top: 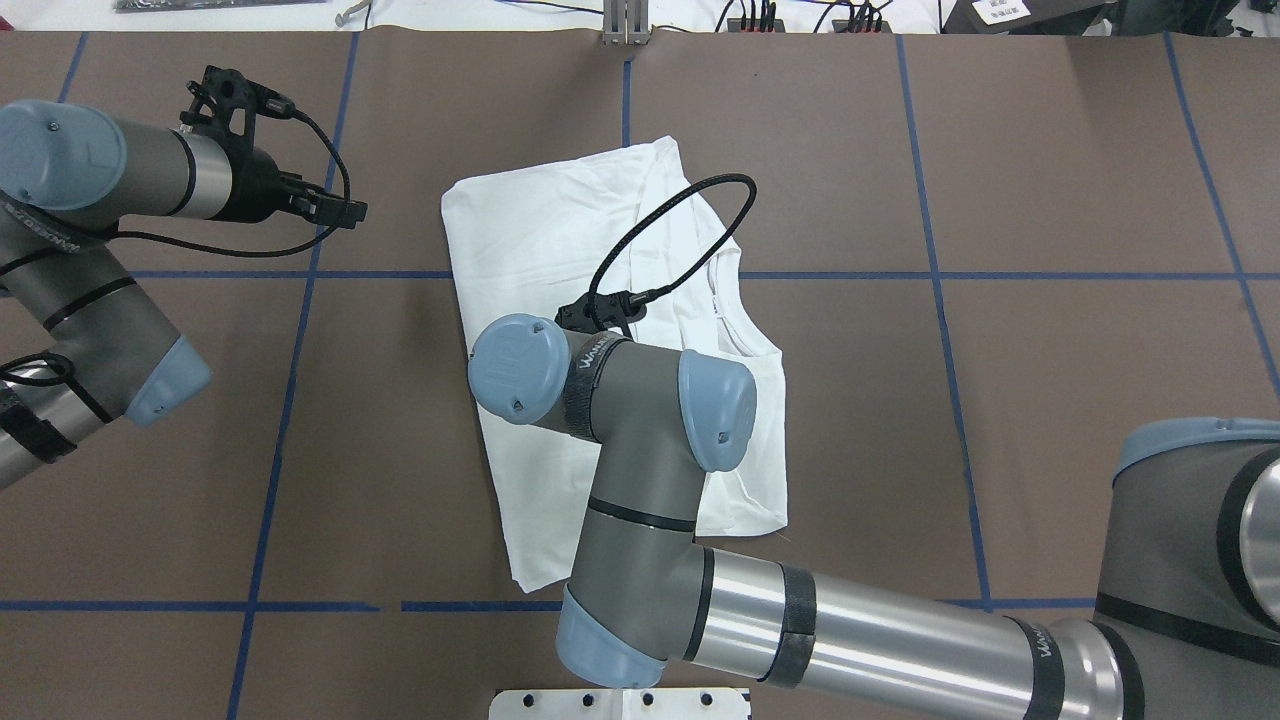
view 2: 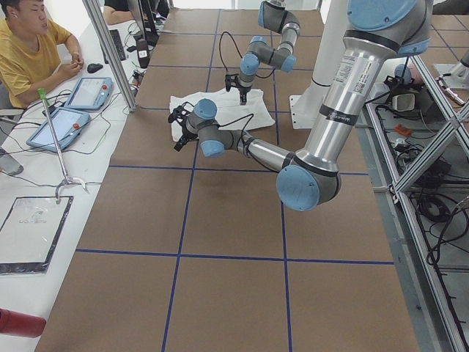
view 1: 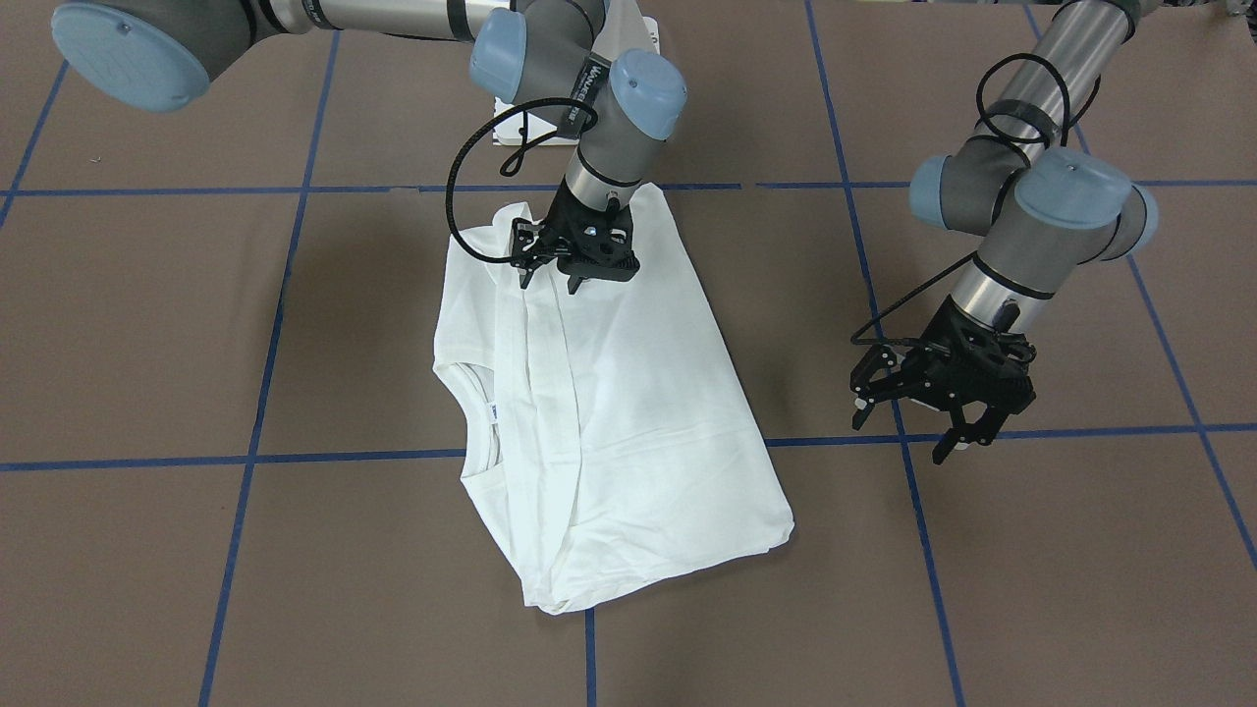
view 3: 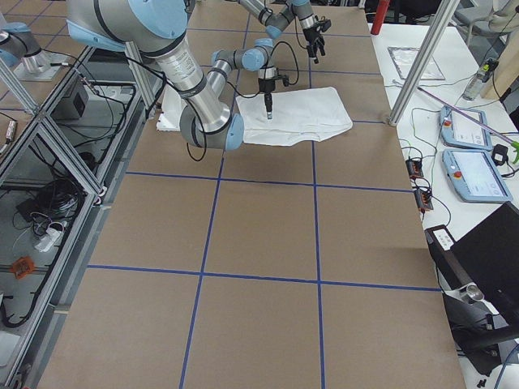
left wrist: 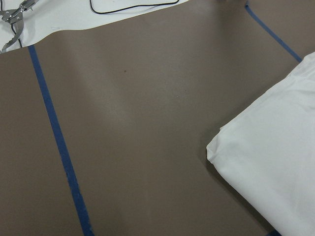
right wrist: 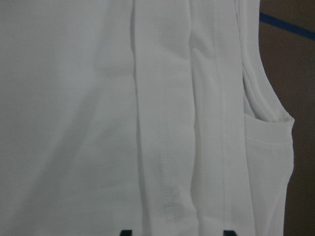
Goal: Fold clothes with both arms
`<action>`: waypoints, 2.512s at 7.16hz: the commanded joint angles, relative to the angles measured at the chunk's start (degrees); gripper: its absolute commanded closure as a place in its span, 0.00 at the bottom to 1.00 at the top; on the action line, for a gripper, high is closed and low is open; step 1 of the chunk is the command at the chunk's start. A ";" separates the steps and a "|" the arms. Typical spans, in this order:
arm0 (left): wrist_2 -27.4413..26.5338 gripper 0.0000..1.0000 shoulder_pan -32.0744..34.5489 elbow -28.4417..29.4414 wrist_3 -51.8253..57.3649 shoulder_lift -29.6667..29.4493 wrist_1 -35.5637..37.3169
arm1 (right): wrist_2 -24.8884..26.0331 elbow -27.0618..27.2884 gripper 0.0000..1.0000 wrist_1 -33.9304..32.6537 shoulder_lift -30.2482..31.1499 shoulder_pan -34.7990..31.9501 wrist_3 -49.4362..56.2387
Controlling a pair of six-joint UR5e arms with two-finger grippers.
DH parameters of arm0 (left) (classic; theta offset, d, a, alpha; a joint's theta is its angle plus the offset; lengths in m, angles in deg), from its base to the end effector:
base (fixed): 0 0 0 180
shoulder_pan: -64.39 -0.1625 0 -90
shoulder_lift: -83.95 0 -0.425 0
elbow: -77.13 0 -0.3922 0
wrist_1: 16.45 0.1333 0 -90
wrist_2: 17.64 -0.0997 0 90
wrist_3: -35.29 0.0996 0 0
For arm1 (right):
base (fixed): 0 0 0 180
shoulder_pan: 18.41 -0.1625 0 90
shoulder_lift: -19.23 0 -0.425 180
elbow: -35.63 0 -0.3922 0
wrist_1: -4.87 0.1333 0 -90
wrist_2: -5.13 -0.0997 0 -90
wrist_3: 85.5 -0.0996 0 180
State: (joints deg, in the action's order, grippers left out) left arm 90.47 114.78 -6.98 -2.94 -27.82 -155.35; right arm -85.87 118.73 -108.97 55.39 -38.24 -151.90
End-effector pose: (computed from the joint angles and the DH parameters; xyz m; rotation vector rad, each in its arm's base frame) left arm 0.3438 -0.5760 0.4000 0.6954 0.9235 0.2000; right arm -0.6531 -0.3754 0.1792 0.1332 -0.3810 -0.0684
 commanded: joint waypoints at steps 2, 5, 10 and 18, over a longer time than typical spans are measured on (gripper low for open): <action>0.00 0.00 -0.03 0.00 0.00 0.06 -0.05 | -0.05 -0.13 0.38 -1.91 0.05 1.55 2.41; 0.00 0.00 -0.12 0.00 0.00 0.06 -0.05 | 0.04 -0.13 0.47 -3.58 0.40 1.72 3.29; 0.00 0.00 -0.12 0.00 0.00 0.06 -0.05 | 0.12 -0.04 1.00 -4.11 0.23 1.63 3.29; -0.09 0.00 -0.21 -0.09 0.00 0.06 -0.05 | 0.12 -0.13 0.54 -3.93 0.58 3.30 2.06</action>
State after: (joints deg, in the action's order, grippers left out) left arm 90.42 114.59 -7.07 -2.94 -27.76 -155.47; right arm -85.98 118.62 -112.76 55.77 -35.12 -149.83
